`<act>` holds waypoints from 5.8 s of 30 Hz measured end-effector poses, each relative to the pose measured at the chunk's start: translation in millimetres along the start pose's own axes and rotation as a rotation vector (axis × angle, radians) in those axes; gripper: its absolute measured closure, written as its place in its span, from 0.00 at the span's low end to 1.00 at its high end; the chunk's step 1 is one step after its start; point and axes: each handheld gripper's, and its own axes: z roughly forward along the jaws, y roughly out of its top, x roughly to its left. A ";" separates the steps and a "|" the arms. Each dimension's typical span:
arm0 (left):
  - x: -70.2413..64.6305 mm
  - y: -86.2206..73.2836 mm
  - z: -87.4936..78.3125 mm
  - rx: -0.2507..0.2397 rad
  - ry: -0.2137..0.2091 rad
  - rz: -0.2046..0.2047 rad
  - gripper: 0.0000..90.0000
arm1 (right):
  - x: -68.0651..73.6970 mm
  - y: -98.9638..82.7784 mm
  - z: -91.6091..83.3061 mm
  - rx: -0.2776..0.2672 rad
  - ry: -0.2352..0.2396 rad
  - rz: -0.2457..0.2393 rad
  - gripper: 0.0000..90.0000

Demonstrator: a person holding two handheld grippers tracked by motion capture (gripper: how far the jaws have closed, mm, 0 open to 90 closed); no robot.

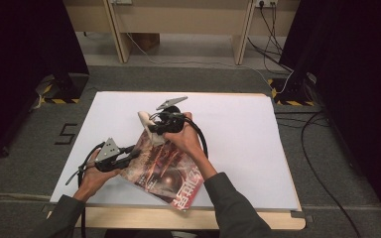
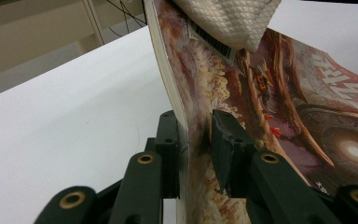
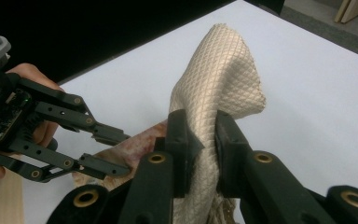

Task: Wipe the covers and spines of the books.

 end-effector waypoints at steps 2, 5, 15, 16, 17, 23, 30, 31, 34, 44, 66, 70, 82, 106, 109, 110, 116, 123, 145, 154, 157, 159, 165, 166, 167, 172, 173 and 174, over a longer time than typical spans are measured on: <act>-0.2 0.1 0.2 -0.003 0.000 0.001 0.81 | -0.6 -0.2 0.1 0.008 0.000 -0.004 0.87; -0.5 0.6 -0.3 -0.005 0.000 0.001 0.81 | -3.5 -3.6 -2.7 0.010 0.004 0.000 0.87; -0.2 0.4 -0.4 -0.003 -0.001 0.000 0.81 | -15.8 -35.6 -17.5 0.020 0.007 0.032 0.87; -0.2 0.6 -0.4 -0.003 -0.001 0.001 0.81 | -17.3 -39.4 -19.3 0.019 0.005 0.035 0.87; -0.1 0.6 -0.4 -0.004 -0.002 0.001 0.81 | -18.6 -43.9 -22.0 0.024 0.003 0.039 0.87; 0.3 0.6 -0.4 -0.002 -0.004 0.001 0.81 | -26.9 -69.2 -34.9 0.040 -0.003 0.063 0.87; 0.3 0.6 -0.4 -0.002 -0.004 0.000 0.80 | -37.6 -103.4 -50.8 0.046 -0.020 0.094 0.87; 0.2 0.7 -0.3 -0.001 -0.003 0.000 0.80 | -38.2 -108.3 -53.1 0.049 -0.024 0.103 0.87; 0.5 0.4 0.5 -0.003 -0.002 -0.002 0.80 | -43.2 -122.6 -59.4 0.052 -0.032 0.116 0.87; 1.2 1.1 0.3 -0.002 -0.002 -0.003 0.80 | -40.3 -109.2 -52.5 0.054 -0.031 0.109 0.87; 0.2 0.3 -0.2 0.001 0.004 0.006 0.80 | -8.6 -8.3 -0.3 0.020 0.011 -0.001 0.87; 0.1 1.0 -0.6 0.001 0.003 0.010 0.80 | -10.5 -12.2 -3.7 0.021 0.021 0.004 0.87; -0.3 0.9 -0.3 0.000 0.006 0.008 0.80 | -23.3 -48.2 -22.1 0.042 0.017 0.039 0.87; 0.2 1.8 -0.6 -0.003 0.002 0.006 0.79 | -60.6 -157.8 -78.4 0.110 -0.011 0.173 0.87; 0.3 2.3 -1.0 -0.004 0.001 0.009 0.79 | -65.5 -168.5 -84.4 0.126 -0.017 0.195 0.87; 0.3 2.1 -1.0 -0.004 0.001 0.008 0.79 | -66.2 -170.1 -85.1 0.133 -0.022 0.198 0.87; 0.6 1.5 -0.8 -0.010 0.002 0.005 0.79 | -65.9 -168.8 -84.3 0.139 -0.033 0.191 0.87; 0.8 1.5 -0.8 -0.012 0.000 0.003 0.79 | -56.4 -139.9 -68.4 0.090 -0.002 0.144 0.87; -0.5 4.6 -2.3 -0.042 0.004 0.020 0.79 | -82.3 -189.2 -93.6 0.137 0.045 0.282 0.87; -0.1 3.7 -0.9 -0.038 0.010 0.013 0.79 | -72.6 -165.4 -81.0 0.109 0.048 0.238 0.87; -0.7 4.2 -1.7 -0.044 0.008 0.014 0.79 | -76.0 -169.6 -82.0 0.112 0.053 0.252 0.87; -0.6 5.1 -2.0 -0.046 0.008 0.018 0.79 | -78.9 -176.1 -85.4 0.128 0.053 0.272 0.87; -1.3 5.7 -2.3 -0.050 0.011 0.013 0.79 | -84.1 -192.6 -93.6 0.137 0.050 0.313 0.87; -1.5 5.3 -2.4 -0.050 0.013 0.013 0.79 | -83.7 -191.8 -92.8 0.138 0.045 0.304 0.87; -1.5 5.0 -2.6 -0.050 0.012 0.012 0.79 | -83.0 -191.0 -92.7 0.140 0.043 0.303 0.87; -0.1 4.0 -1.4 -0.044 0.009 0.005 0.79 | -79.4 -182.8 -89.0 0.096 0.061 0.297 0.87; -0.1 4.2 -1.3 -0.045 0.009 0.005 0.79 | -77.6 -178.8 -86.8 0.083 0.071 0.299 0.87; 0.1 4.8 -1.0 -0.044 0.009 0.006 0.79 | -75.6 -173.8 -84.0 0.078 0.070 0.284 0.87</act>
